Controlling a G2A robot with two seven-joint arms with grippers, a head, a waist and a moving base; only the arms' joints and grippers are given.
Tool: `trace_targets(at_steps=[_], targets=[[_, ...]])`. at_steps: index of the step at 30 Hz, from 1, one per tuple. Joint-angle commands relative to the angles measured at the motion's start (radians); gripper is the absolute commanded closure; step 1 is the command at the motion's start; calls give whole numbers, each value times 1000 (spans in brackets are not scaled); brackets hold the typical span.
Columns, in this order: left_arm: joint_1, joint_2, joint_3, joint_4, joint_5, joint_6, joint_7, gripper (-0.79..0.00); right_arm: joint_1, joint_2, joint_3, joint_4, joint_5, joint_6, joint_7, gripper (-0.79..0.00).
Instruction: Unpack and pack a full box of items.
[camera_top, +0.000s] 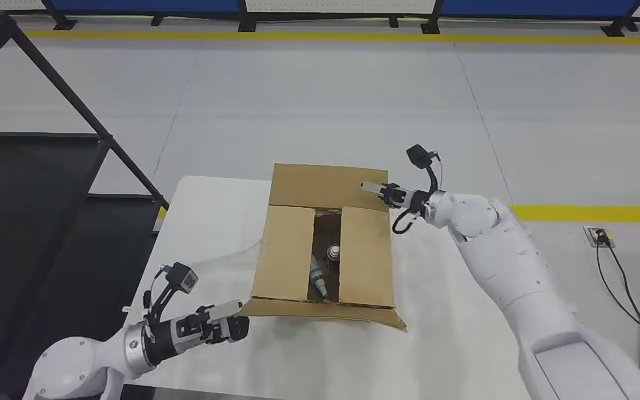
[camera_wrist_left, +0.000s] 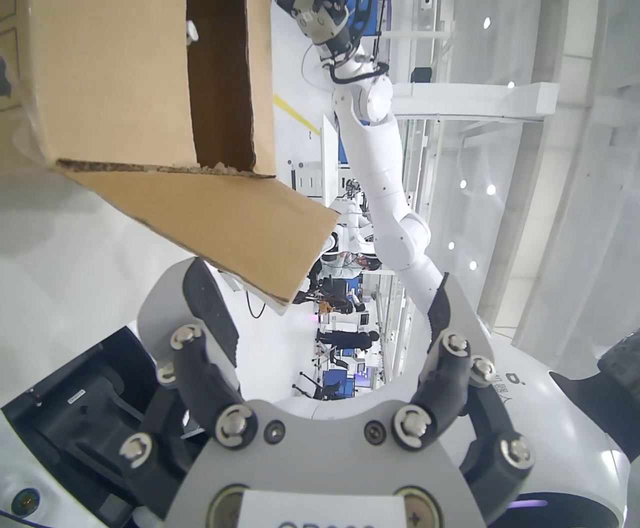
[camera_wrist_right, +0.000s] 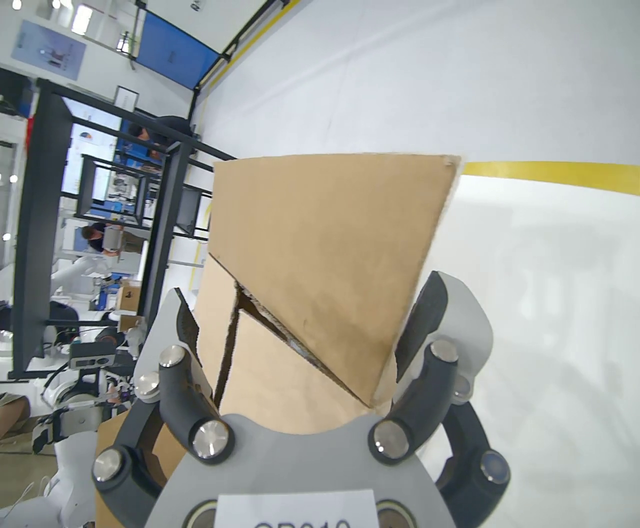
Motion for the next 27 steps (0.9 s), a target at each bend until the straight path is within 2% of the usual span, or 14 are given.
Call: trace_targets(at_steps=[1, 9, 14, 20, 27], targets=[[-4, 0, 4, -5, -8, 4, 30, -785, 13, -2, 10, 29, 37, -63, 37, -785], [-24, -1, 36, -21, -4, 17, 189, -785, 40, 10, 60, 87, 171, -249, 205, -785], [-41, -3, 66, -28, 20, 31, 280, -785, 34, 28, 75, 53, 209, -287, 261, -785], [-63, -4, 109, -25, 74, 33, 358, -785, 1, 62, 55, -98, 251, -217, 331, -785], [-83, -6, 171, -11, 177, -3, 441, -785, -19, 105, 49, -252, 387, 2, 550, -785]])
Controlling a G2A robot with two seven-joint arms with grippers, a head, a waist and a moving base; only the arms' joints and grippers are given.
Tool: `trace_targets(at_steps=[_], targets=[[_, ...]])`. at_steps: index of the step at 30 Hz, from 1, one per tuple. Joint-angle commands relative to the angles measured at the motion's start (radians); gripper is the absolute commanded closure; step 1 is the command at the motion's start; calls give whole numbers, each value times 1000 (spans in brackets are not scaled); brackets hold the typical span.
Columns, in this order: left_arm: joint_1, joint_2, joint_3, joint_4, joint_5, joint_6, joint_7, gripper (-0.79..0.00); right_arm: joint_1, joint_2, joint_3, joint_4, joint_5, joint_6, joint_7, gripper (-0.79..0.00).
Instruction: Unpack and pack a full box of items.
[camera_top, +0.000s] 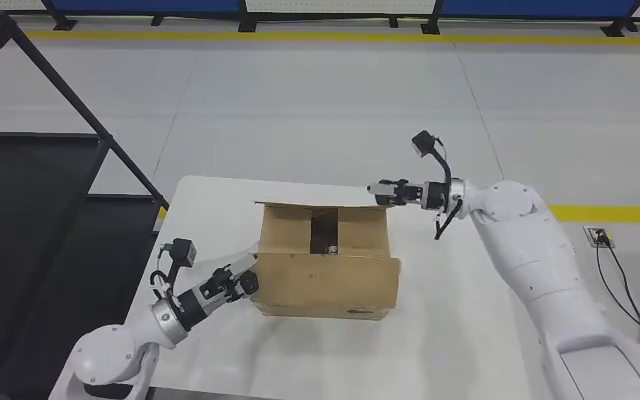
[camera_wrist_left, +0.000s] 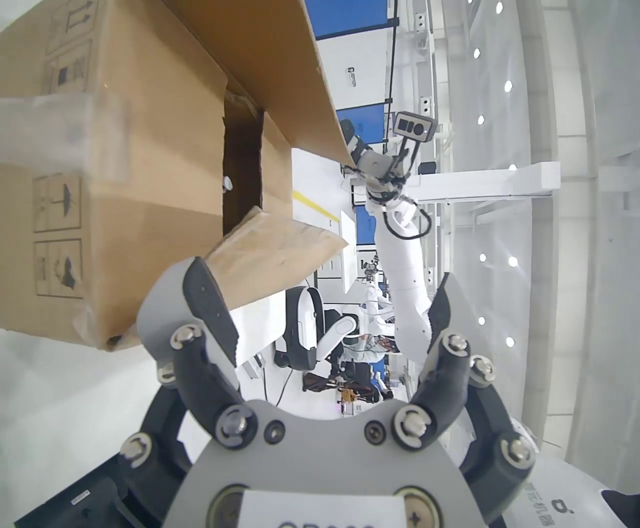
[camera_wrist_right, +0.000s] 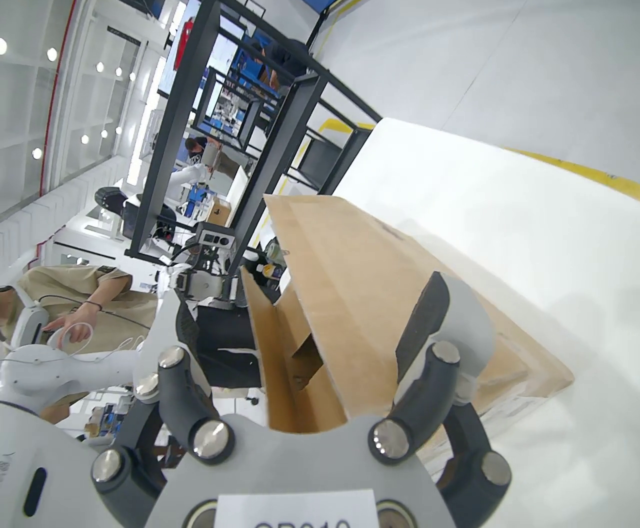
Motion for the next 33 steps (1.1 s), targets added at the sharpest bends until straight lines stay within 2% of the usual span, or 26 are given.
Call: trace_targets(at_steps=[1, 6, 13, 24, 33], targets=[[-6, 0, 15, 3, 20, -7, 15, -785, -8, 10, 0, -40, 41, 65, 65, -785], [-26, -2, 48, 16, 42, -14, 40, -785, -11, 22, -10, -50, 76, 195, 179, -785], [-73, -6, 88, 46, 43, -8, 60, -785, -31, 10, -47, -65, 75, 319, 146, -785], [-174, -17, 183, 126, 90, -5, 107, -785, -72, 5, -61, -136, 88, 407, 100, -785], [-207, -24, 227, 149, 117, -24, 137, -785, -158, 26, -44, -268, 52, 435, 69, -785]])
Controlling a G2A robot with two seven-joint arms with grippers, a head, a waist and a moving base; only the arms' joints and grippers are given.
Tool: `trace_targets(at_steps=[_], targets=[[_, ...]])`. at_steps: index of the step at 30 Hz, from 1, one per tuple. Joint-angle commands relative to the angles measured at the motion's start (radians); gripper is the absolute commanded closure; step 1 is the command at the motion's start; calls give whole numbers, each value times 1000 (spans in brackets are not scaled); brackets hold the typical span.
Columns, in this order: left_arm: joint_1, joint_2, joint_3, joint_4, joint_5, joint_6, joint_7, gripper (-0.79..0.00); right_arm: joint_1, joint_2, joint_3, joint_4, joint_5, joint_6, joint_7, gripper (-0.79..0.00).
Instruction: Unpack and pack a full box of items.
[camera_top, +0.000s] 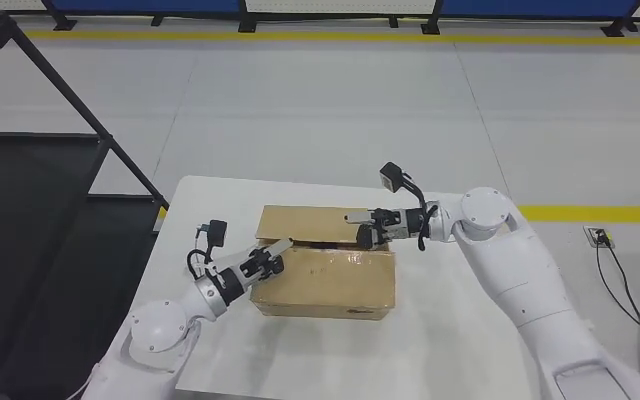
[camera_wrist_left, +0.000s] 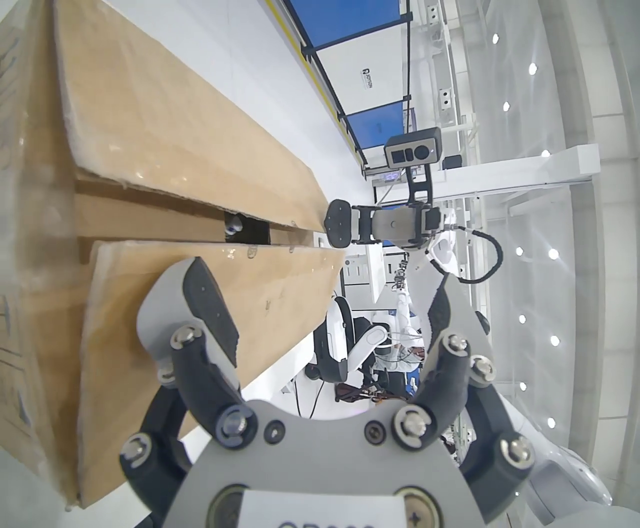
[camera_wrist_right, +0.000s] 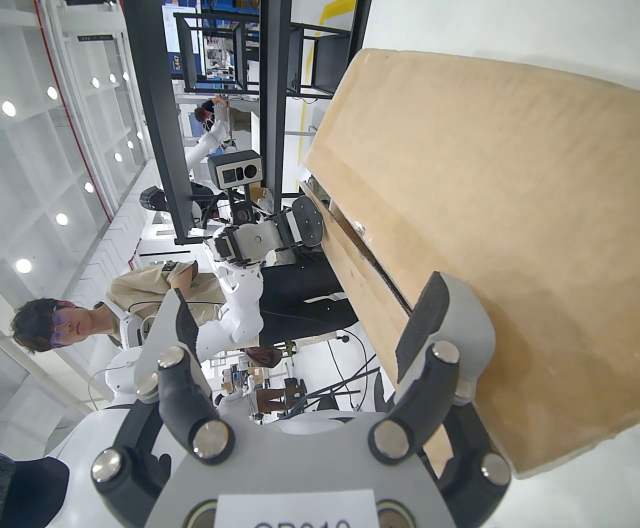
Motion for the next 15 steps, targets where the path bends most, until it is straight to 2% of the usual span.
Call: trace_targets(at_steps=[1, 8, 15], targets=[[-5, -1, 4, 5, -1, 0, 5, -785, -25, 7, 11, -29, -6, -2, -5, -785], [-13, -4, -8, 13, -32, -18, 42, -785, -102, 29, 48, -100, -17, -9, -29, -785], [37, 4, -149, -30, -136, -53, 98, -785, -146, 39, 70, -103, -17, -47, -76, -785]])
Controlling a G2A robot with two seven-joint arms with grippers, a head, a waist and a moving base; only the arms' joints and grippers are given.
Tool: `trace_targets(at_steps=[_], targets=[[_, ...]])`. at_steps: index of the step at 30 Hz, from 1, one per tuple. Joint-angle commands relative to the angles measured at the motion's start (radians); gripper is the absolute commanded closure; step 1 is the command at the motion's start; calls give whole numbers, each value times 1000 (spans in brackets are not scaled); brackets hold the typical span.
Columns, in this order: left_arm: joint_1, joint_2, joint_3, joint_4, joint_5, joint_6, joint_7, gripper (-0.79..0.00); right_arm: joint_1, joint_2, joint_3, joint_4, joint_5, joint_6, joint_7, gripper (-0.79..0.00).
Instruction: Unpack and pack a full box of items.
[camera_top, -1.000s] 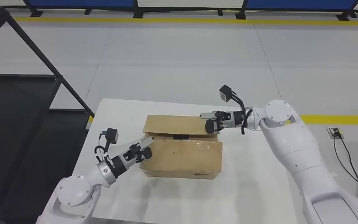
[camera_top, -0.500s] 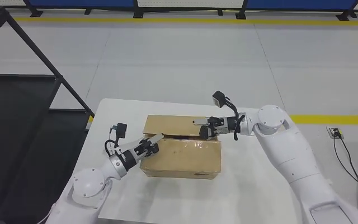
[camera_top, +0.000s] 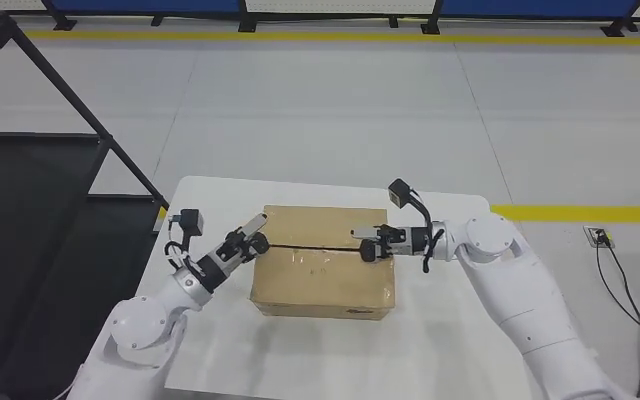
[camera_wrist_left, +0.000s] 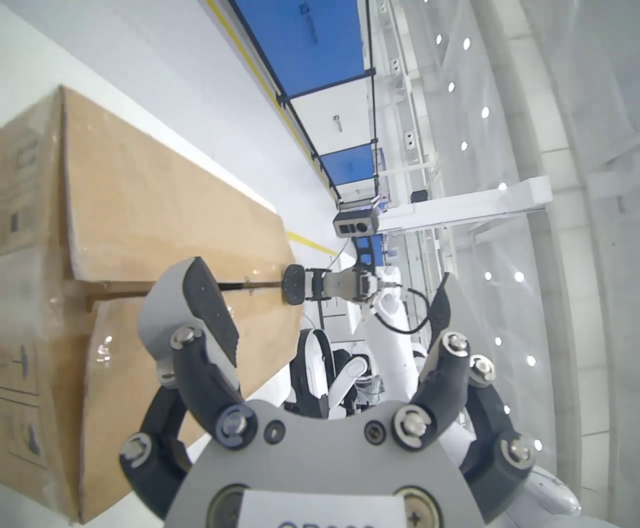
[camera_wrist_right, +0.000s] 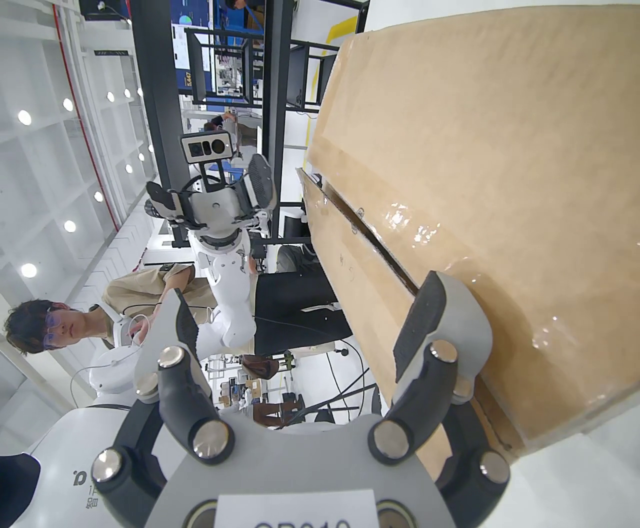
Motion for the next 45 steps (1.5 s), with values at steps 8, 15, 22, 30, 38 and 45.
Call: trace_targets(at_steps=[8, 15, 22, 30, 38, 45], targets=[[123, 17, -251, -24, -160, -22, 17, -785, 9, -5, -13, 60, 17, -59, 16, -785], [137, 20, -276, -29, -167, -18, 5, -785, 21, -6, -20, 71, 14, -84, 35, -785], [147, 17, -269, -6, -177, -3, 34, -785, 21, -6, -20, 71, 14, -84, 35, -785], [201, 2, -200, 80, -237, 13, 98, -785, 21, -6, -20, 71, 14, -84, 35, -785], [231, -8, -120, 138, -241, 28, 91, -785, 21, -6, -20, 71, 14, -84, 35, -785], [116, -26, -18, 278, -180, 58, 181, -785, 21, -6, -20, 71, 14, -84, 35, -785]])
